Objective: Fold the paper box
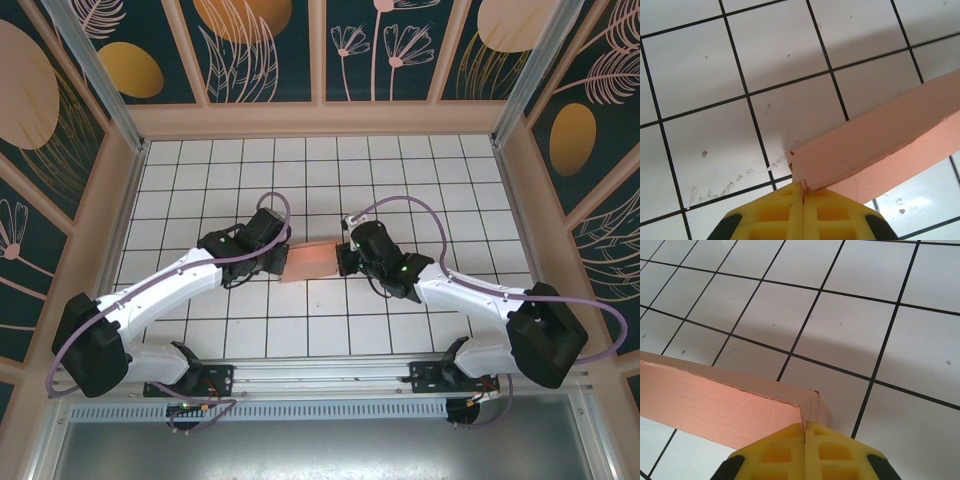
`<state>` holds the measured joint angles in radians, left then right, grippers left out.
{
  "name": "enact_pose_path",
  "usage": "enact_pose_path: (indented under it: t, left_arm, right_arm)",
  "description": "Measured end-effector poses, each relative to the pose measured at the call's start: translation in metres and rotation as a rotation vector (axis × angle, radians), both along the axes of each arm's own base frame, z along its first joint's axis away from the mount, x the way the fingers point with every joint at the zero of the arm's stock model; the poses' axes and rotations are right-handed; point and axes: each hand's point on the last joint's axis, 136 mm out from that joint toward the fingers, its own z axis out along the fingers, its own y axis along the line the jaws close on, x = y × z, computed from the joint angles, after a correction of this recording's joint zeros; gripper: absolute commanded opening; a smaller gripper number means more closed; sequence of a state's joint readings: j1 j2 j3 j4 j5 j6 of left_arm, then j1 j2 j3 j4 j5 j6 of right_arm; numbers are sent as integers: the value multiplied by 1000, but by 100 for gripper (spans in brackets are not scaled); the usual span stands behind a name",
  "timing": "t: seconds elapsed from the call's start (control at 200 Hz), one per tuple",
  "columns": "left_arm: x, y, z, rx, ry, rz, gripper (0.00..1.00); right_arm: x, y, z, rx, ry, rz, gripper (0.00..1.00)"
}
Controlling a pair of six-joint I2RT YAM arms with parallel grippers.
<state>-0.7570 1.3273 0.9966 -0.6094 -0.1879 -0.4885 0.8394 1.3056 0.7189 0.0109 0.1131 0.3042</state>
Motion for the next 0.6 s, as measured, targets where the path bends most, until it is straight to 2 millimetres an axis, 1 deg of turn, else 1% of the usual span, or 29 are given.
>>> enact_pose_path:
  t: [0.09, 0.22, 0.6]
  left_arm:
    - [3, -3, 4, -46, 9, 63, 0]
    - [3, -4, 5, -106, 33, 136, 0]
    - [7, -6, 7, -197, 55, 250, 0]
  right_arm:
    - [0, -1, 0, -3, -1, -3, 0]
    - [1, -1, 0, -8, -6, -6, 0]
    - [2, -2, 0, -16, -13, -7, 0]
